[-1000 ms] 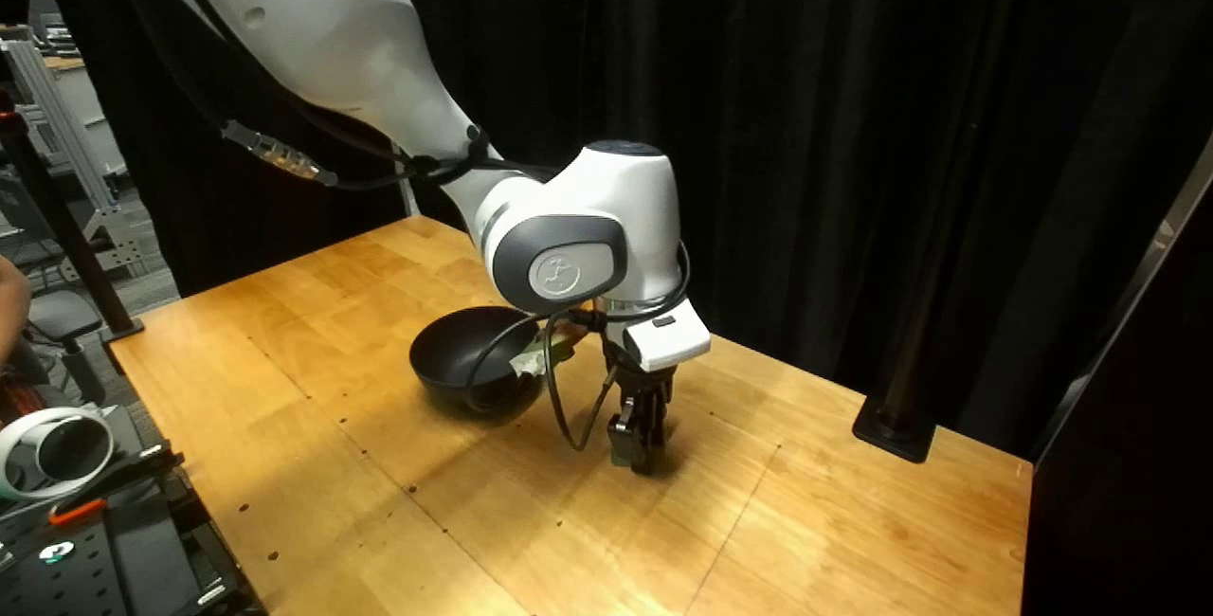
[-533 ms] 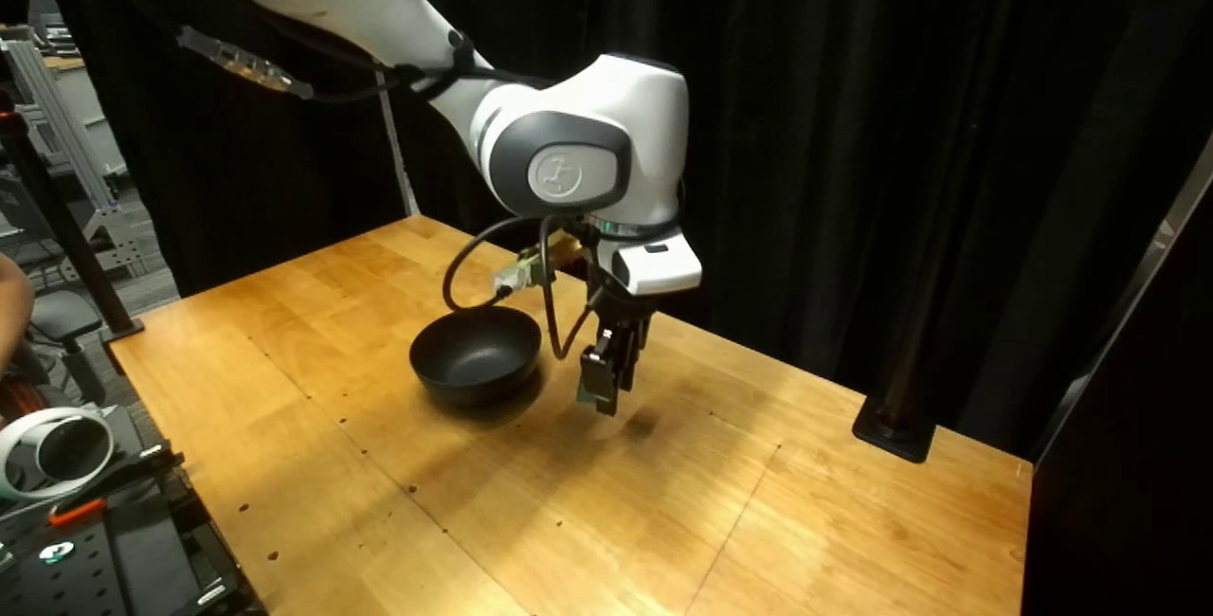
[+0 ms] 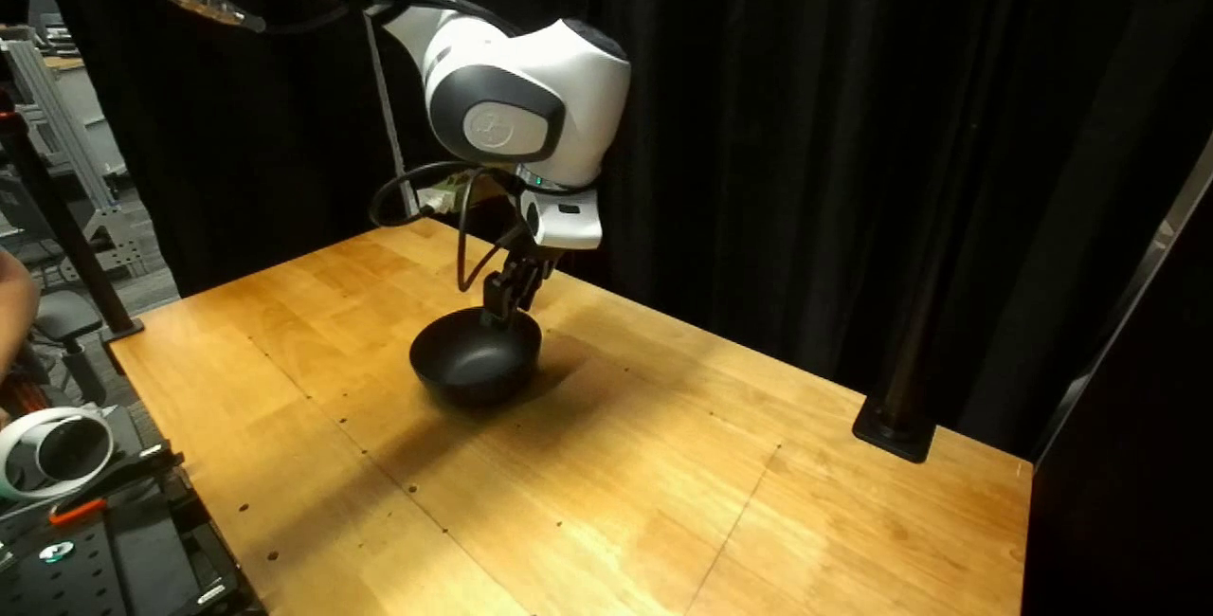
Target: Put the green block into the bowl.
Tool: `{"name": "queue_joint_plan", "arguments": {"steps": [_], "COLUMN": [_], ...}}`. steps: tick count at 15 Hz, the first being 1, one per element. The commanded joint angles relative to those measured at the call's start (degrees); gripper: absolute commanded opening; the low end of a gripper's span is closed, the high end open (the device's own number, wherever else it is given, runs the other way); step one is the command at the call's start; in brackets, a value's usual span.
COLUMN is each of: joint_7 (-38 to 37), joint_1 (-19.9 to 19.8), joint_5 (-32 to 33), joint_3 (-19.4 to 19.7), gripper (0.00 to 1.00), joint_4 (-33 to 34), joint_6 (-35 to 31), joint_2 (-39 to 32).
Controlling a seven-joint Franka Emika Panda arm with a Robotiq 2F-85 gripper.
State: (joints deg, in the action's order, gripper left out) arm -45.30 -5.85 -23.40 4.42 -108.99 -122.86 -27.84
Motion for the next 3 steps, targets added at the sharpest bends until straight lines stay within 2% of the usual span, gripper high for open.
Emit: {"name": "queue_joint_plan", "arguments": {"steps": [1,3], "joint_7": [-0.2,0.5], "joint_1": [0.1,0.2], "joint_5": [-1.4,-0.4], "joint_3": [0.0,0.5], "gripper": [0.84,0.99], "joint_4": [-1.3,-2.8], "joint_6": [7.2,10.2], "joint_2": [2.8,5.2]}}
